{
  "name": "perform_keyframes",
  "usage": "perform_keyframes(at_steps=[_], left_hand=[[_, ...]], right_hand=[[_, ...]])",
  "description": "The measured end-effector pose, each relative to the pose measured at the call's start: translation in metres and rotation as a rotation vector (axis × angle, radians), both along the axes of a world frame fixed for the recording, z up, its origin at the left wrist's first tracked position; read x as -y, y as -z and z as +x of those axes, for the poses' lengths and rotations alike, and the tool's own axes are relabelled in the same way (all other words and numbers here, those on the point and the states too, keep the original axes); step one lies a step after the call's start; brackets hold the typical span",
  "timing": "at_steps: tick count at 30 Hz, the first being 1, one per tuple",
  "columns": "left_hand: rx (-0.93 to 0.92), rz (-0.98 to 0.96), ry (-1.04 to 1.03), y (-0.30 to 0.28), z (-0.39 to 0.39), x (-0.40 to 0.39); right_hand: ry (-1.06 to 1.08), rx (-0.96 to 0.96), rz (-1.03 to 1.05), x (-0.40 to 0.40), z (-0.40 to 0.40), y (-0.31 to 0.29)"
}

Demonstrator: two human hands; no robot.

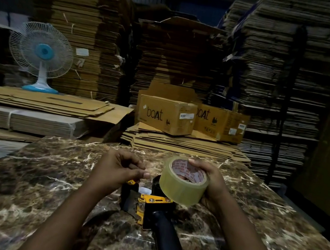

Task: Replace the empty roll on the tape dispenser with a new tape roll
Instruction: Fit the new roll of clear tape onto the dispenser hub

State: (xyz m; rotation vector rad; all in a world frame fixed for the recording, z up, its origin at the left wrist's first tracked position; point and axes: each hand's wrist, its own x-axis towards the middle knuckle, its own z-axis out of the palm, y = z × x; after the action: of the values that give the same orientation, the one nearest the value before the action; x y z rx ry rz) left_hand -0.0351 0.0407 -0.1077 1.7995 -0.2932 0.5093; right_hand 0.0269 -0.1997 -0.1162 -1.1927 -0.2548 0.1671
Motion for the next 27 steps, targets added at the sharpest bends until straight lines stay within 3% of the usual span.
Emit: perform_keyframes(at_steps=[9,18,27], left_hand=[[0.038,-0.02,0.054,0.002,-0.004,0.001],[0.229,0.153,-0.016,0.003,-0.001,0.006],[0.161,0.208,-0.131,0.013,0.018,0.013]], right_hand=[[0.057,0.027,-0.008,-0.007,0.003,0.003],[0.164,0.015,-0.034,-0.017,0.009,0.003],[0.331,-0.072,-0.057,-0.025,0.013,0.002]])
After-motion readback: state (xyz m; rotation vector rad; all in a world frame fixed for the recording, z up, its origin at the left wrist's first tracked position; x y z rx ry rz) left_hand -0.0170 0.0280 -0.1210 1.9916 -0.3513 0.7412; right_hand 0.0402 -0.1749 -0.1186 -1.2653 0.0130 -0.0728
